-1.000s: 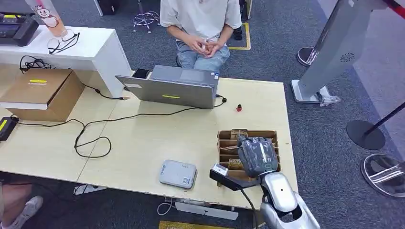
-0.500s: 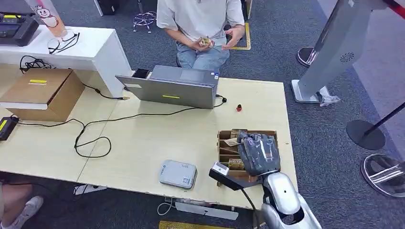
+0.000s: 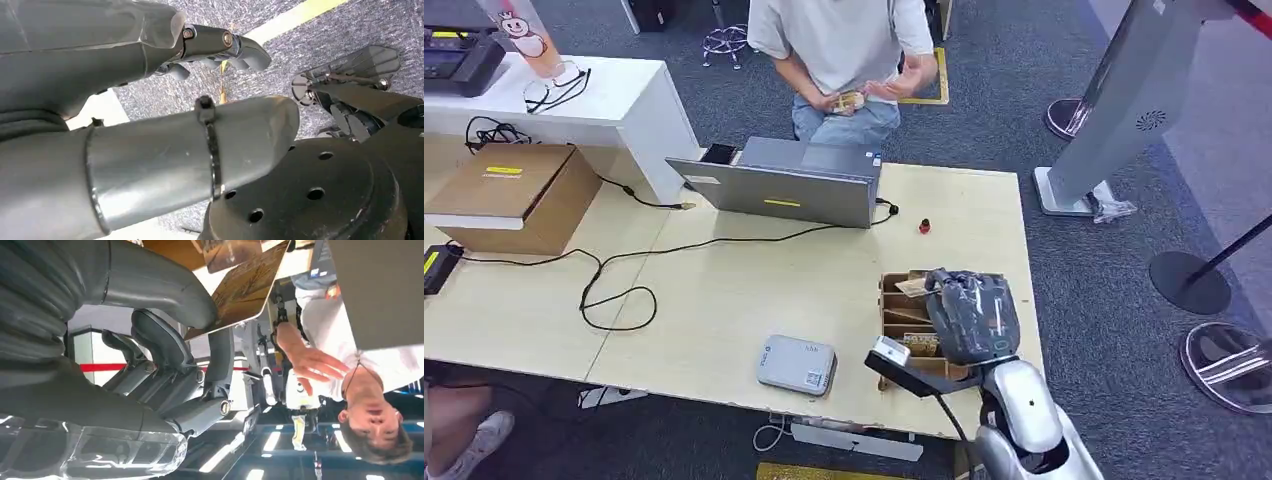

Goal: Pass the card to the sensor for recognition and then transmit it.

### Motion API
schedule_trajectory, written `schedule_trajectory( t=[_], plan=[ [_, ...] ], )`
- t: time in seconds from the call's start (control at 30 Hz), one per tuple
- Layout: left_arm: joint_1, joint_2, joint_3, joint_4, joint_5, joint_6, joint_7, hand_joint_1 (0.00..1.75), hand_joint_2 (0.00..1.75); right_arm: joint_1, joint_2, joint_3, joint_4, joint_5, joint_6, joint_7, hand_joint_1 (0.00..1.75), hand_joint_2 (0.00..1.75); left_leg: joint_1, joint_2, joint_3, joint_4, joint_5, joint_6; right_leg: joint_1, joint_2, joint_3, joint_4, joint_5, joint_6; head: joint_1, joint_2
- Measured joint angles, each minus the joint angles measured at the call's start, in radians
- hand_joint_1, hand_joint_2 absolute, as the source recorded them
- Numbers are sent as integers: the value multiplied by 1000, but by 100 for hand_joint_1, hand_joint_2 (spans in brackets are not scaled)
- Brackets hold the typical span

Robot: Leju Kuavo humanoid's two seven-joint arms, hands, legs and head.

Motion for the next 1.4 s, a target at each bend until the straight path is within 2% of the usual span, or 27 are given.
schedule_trajectory(
  t=[0.8, 1.4],
  plan=[
    [1, -20, 35, -41, -56, -23, -19, 0, 0, -31, 7, -5, 10, -94, -132, -67, 175, 175, 0, 0, 0, 0, 0, 0, 0, 0, 0, 0, 0, 0, 0, 0],
    [-8, -15, 35, -36, -92, 24, -22, 0, 0, -108, 55, -6, 104, -191, -247, -114, 175, 175, 0, 0, 0, 0, 1, 0, 0, 0, 0, 0, 0, 0, 0, 0]
  ],
)
